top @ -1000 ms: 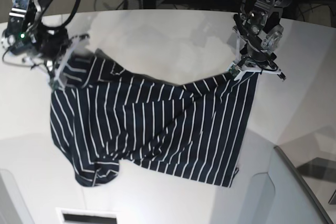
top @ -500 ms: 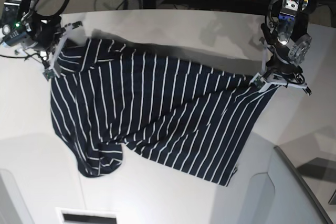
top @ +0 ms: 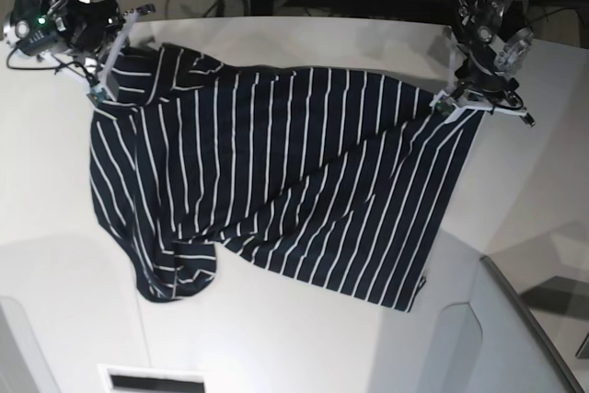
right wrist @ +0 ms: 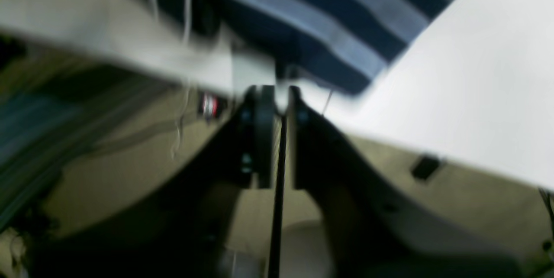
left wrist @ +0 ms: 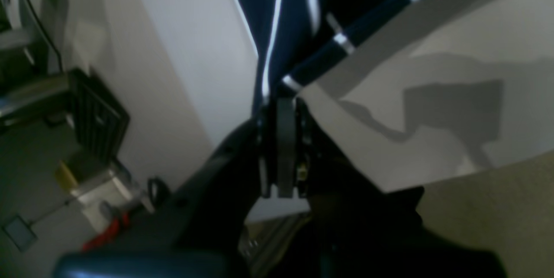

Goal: Layout the t-shirt on the table in an organized manner, then fold the t-shirt properly
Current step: 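Lower the shirt onto the table, stretching it between both grippers, then drag the shirt edges apart with both grippers to flatten it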

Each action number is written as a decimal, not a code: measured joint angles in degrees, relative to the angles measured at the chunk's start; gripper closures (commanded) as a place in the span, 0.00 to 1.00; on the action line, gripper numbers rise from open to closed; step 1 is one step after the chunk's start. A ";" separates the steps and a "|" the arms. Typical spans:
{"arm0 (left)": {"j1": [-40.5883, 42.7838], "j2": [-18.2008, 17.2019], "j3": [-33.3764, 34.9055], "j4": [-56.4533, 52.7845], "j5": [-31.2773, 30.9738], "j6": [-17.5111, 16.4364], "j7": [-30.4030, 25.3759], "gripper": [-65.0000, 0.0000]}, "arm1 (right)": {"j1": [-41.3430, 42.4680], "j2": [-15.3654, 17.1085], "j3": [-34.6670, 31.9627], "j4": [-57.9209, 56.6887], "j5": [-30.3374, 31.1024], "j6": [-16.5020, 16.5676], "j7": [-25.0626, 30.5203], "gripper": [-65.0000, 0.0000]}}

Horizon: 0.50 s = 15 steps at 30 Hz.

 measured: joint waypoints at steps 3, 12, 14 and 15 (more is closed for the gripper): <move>-0.13 1.36 -4.02 0.63 0.35 0.15 0.22 0.94 | 0.04 0.02 0.28 3.63 -0.07 0.00 0.04 0.53; -0.48 3.23 -10.10 5.27 0.74 0.17 0.42 0.32 | 8.83 0.31 0.37 2.93 0.02 0.02 3.21 0.49; -0.52 3.61 -9.86 5.22 -0.09 -0.02 0.39 0.30 | 13.14 0.28 0.37 -0.57 0.07 0.04 4.33 0.49; -0.52 3.74 -9.84 5.22 -0.17 0.02 0.44 0.30 | 14.95 0.28 0.39 -3.06 -0.15 -0.33 5.29 0.49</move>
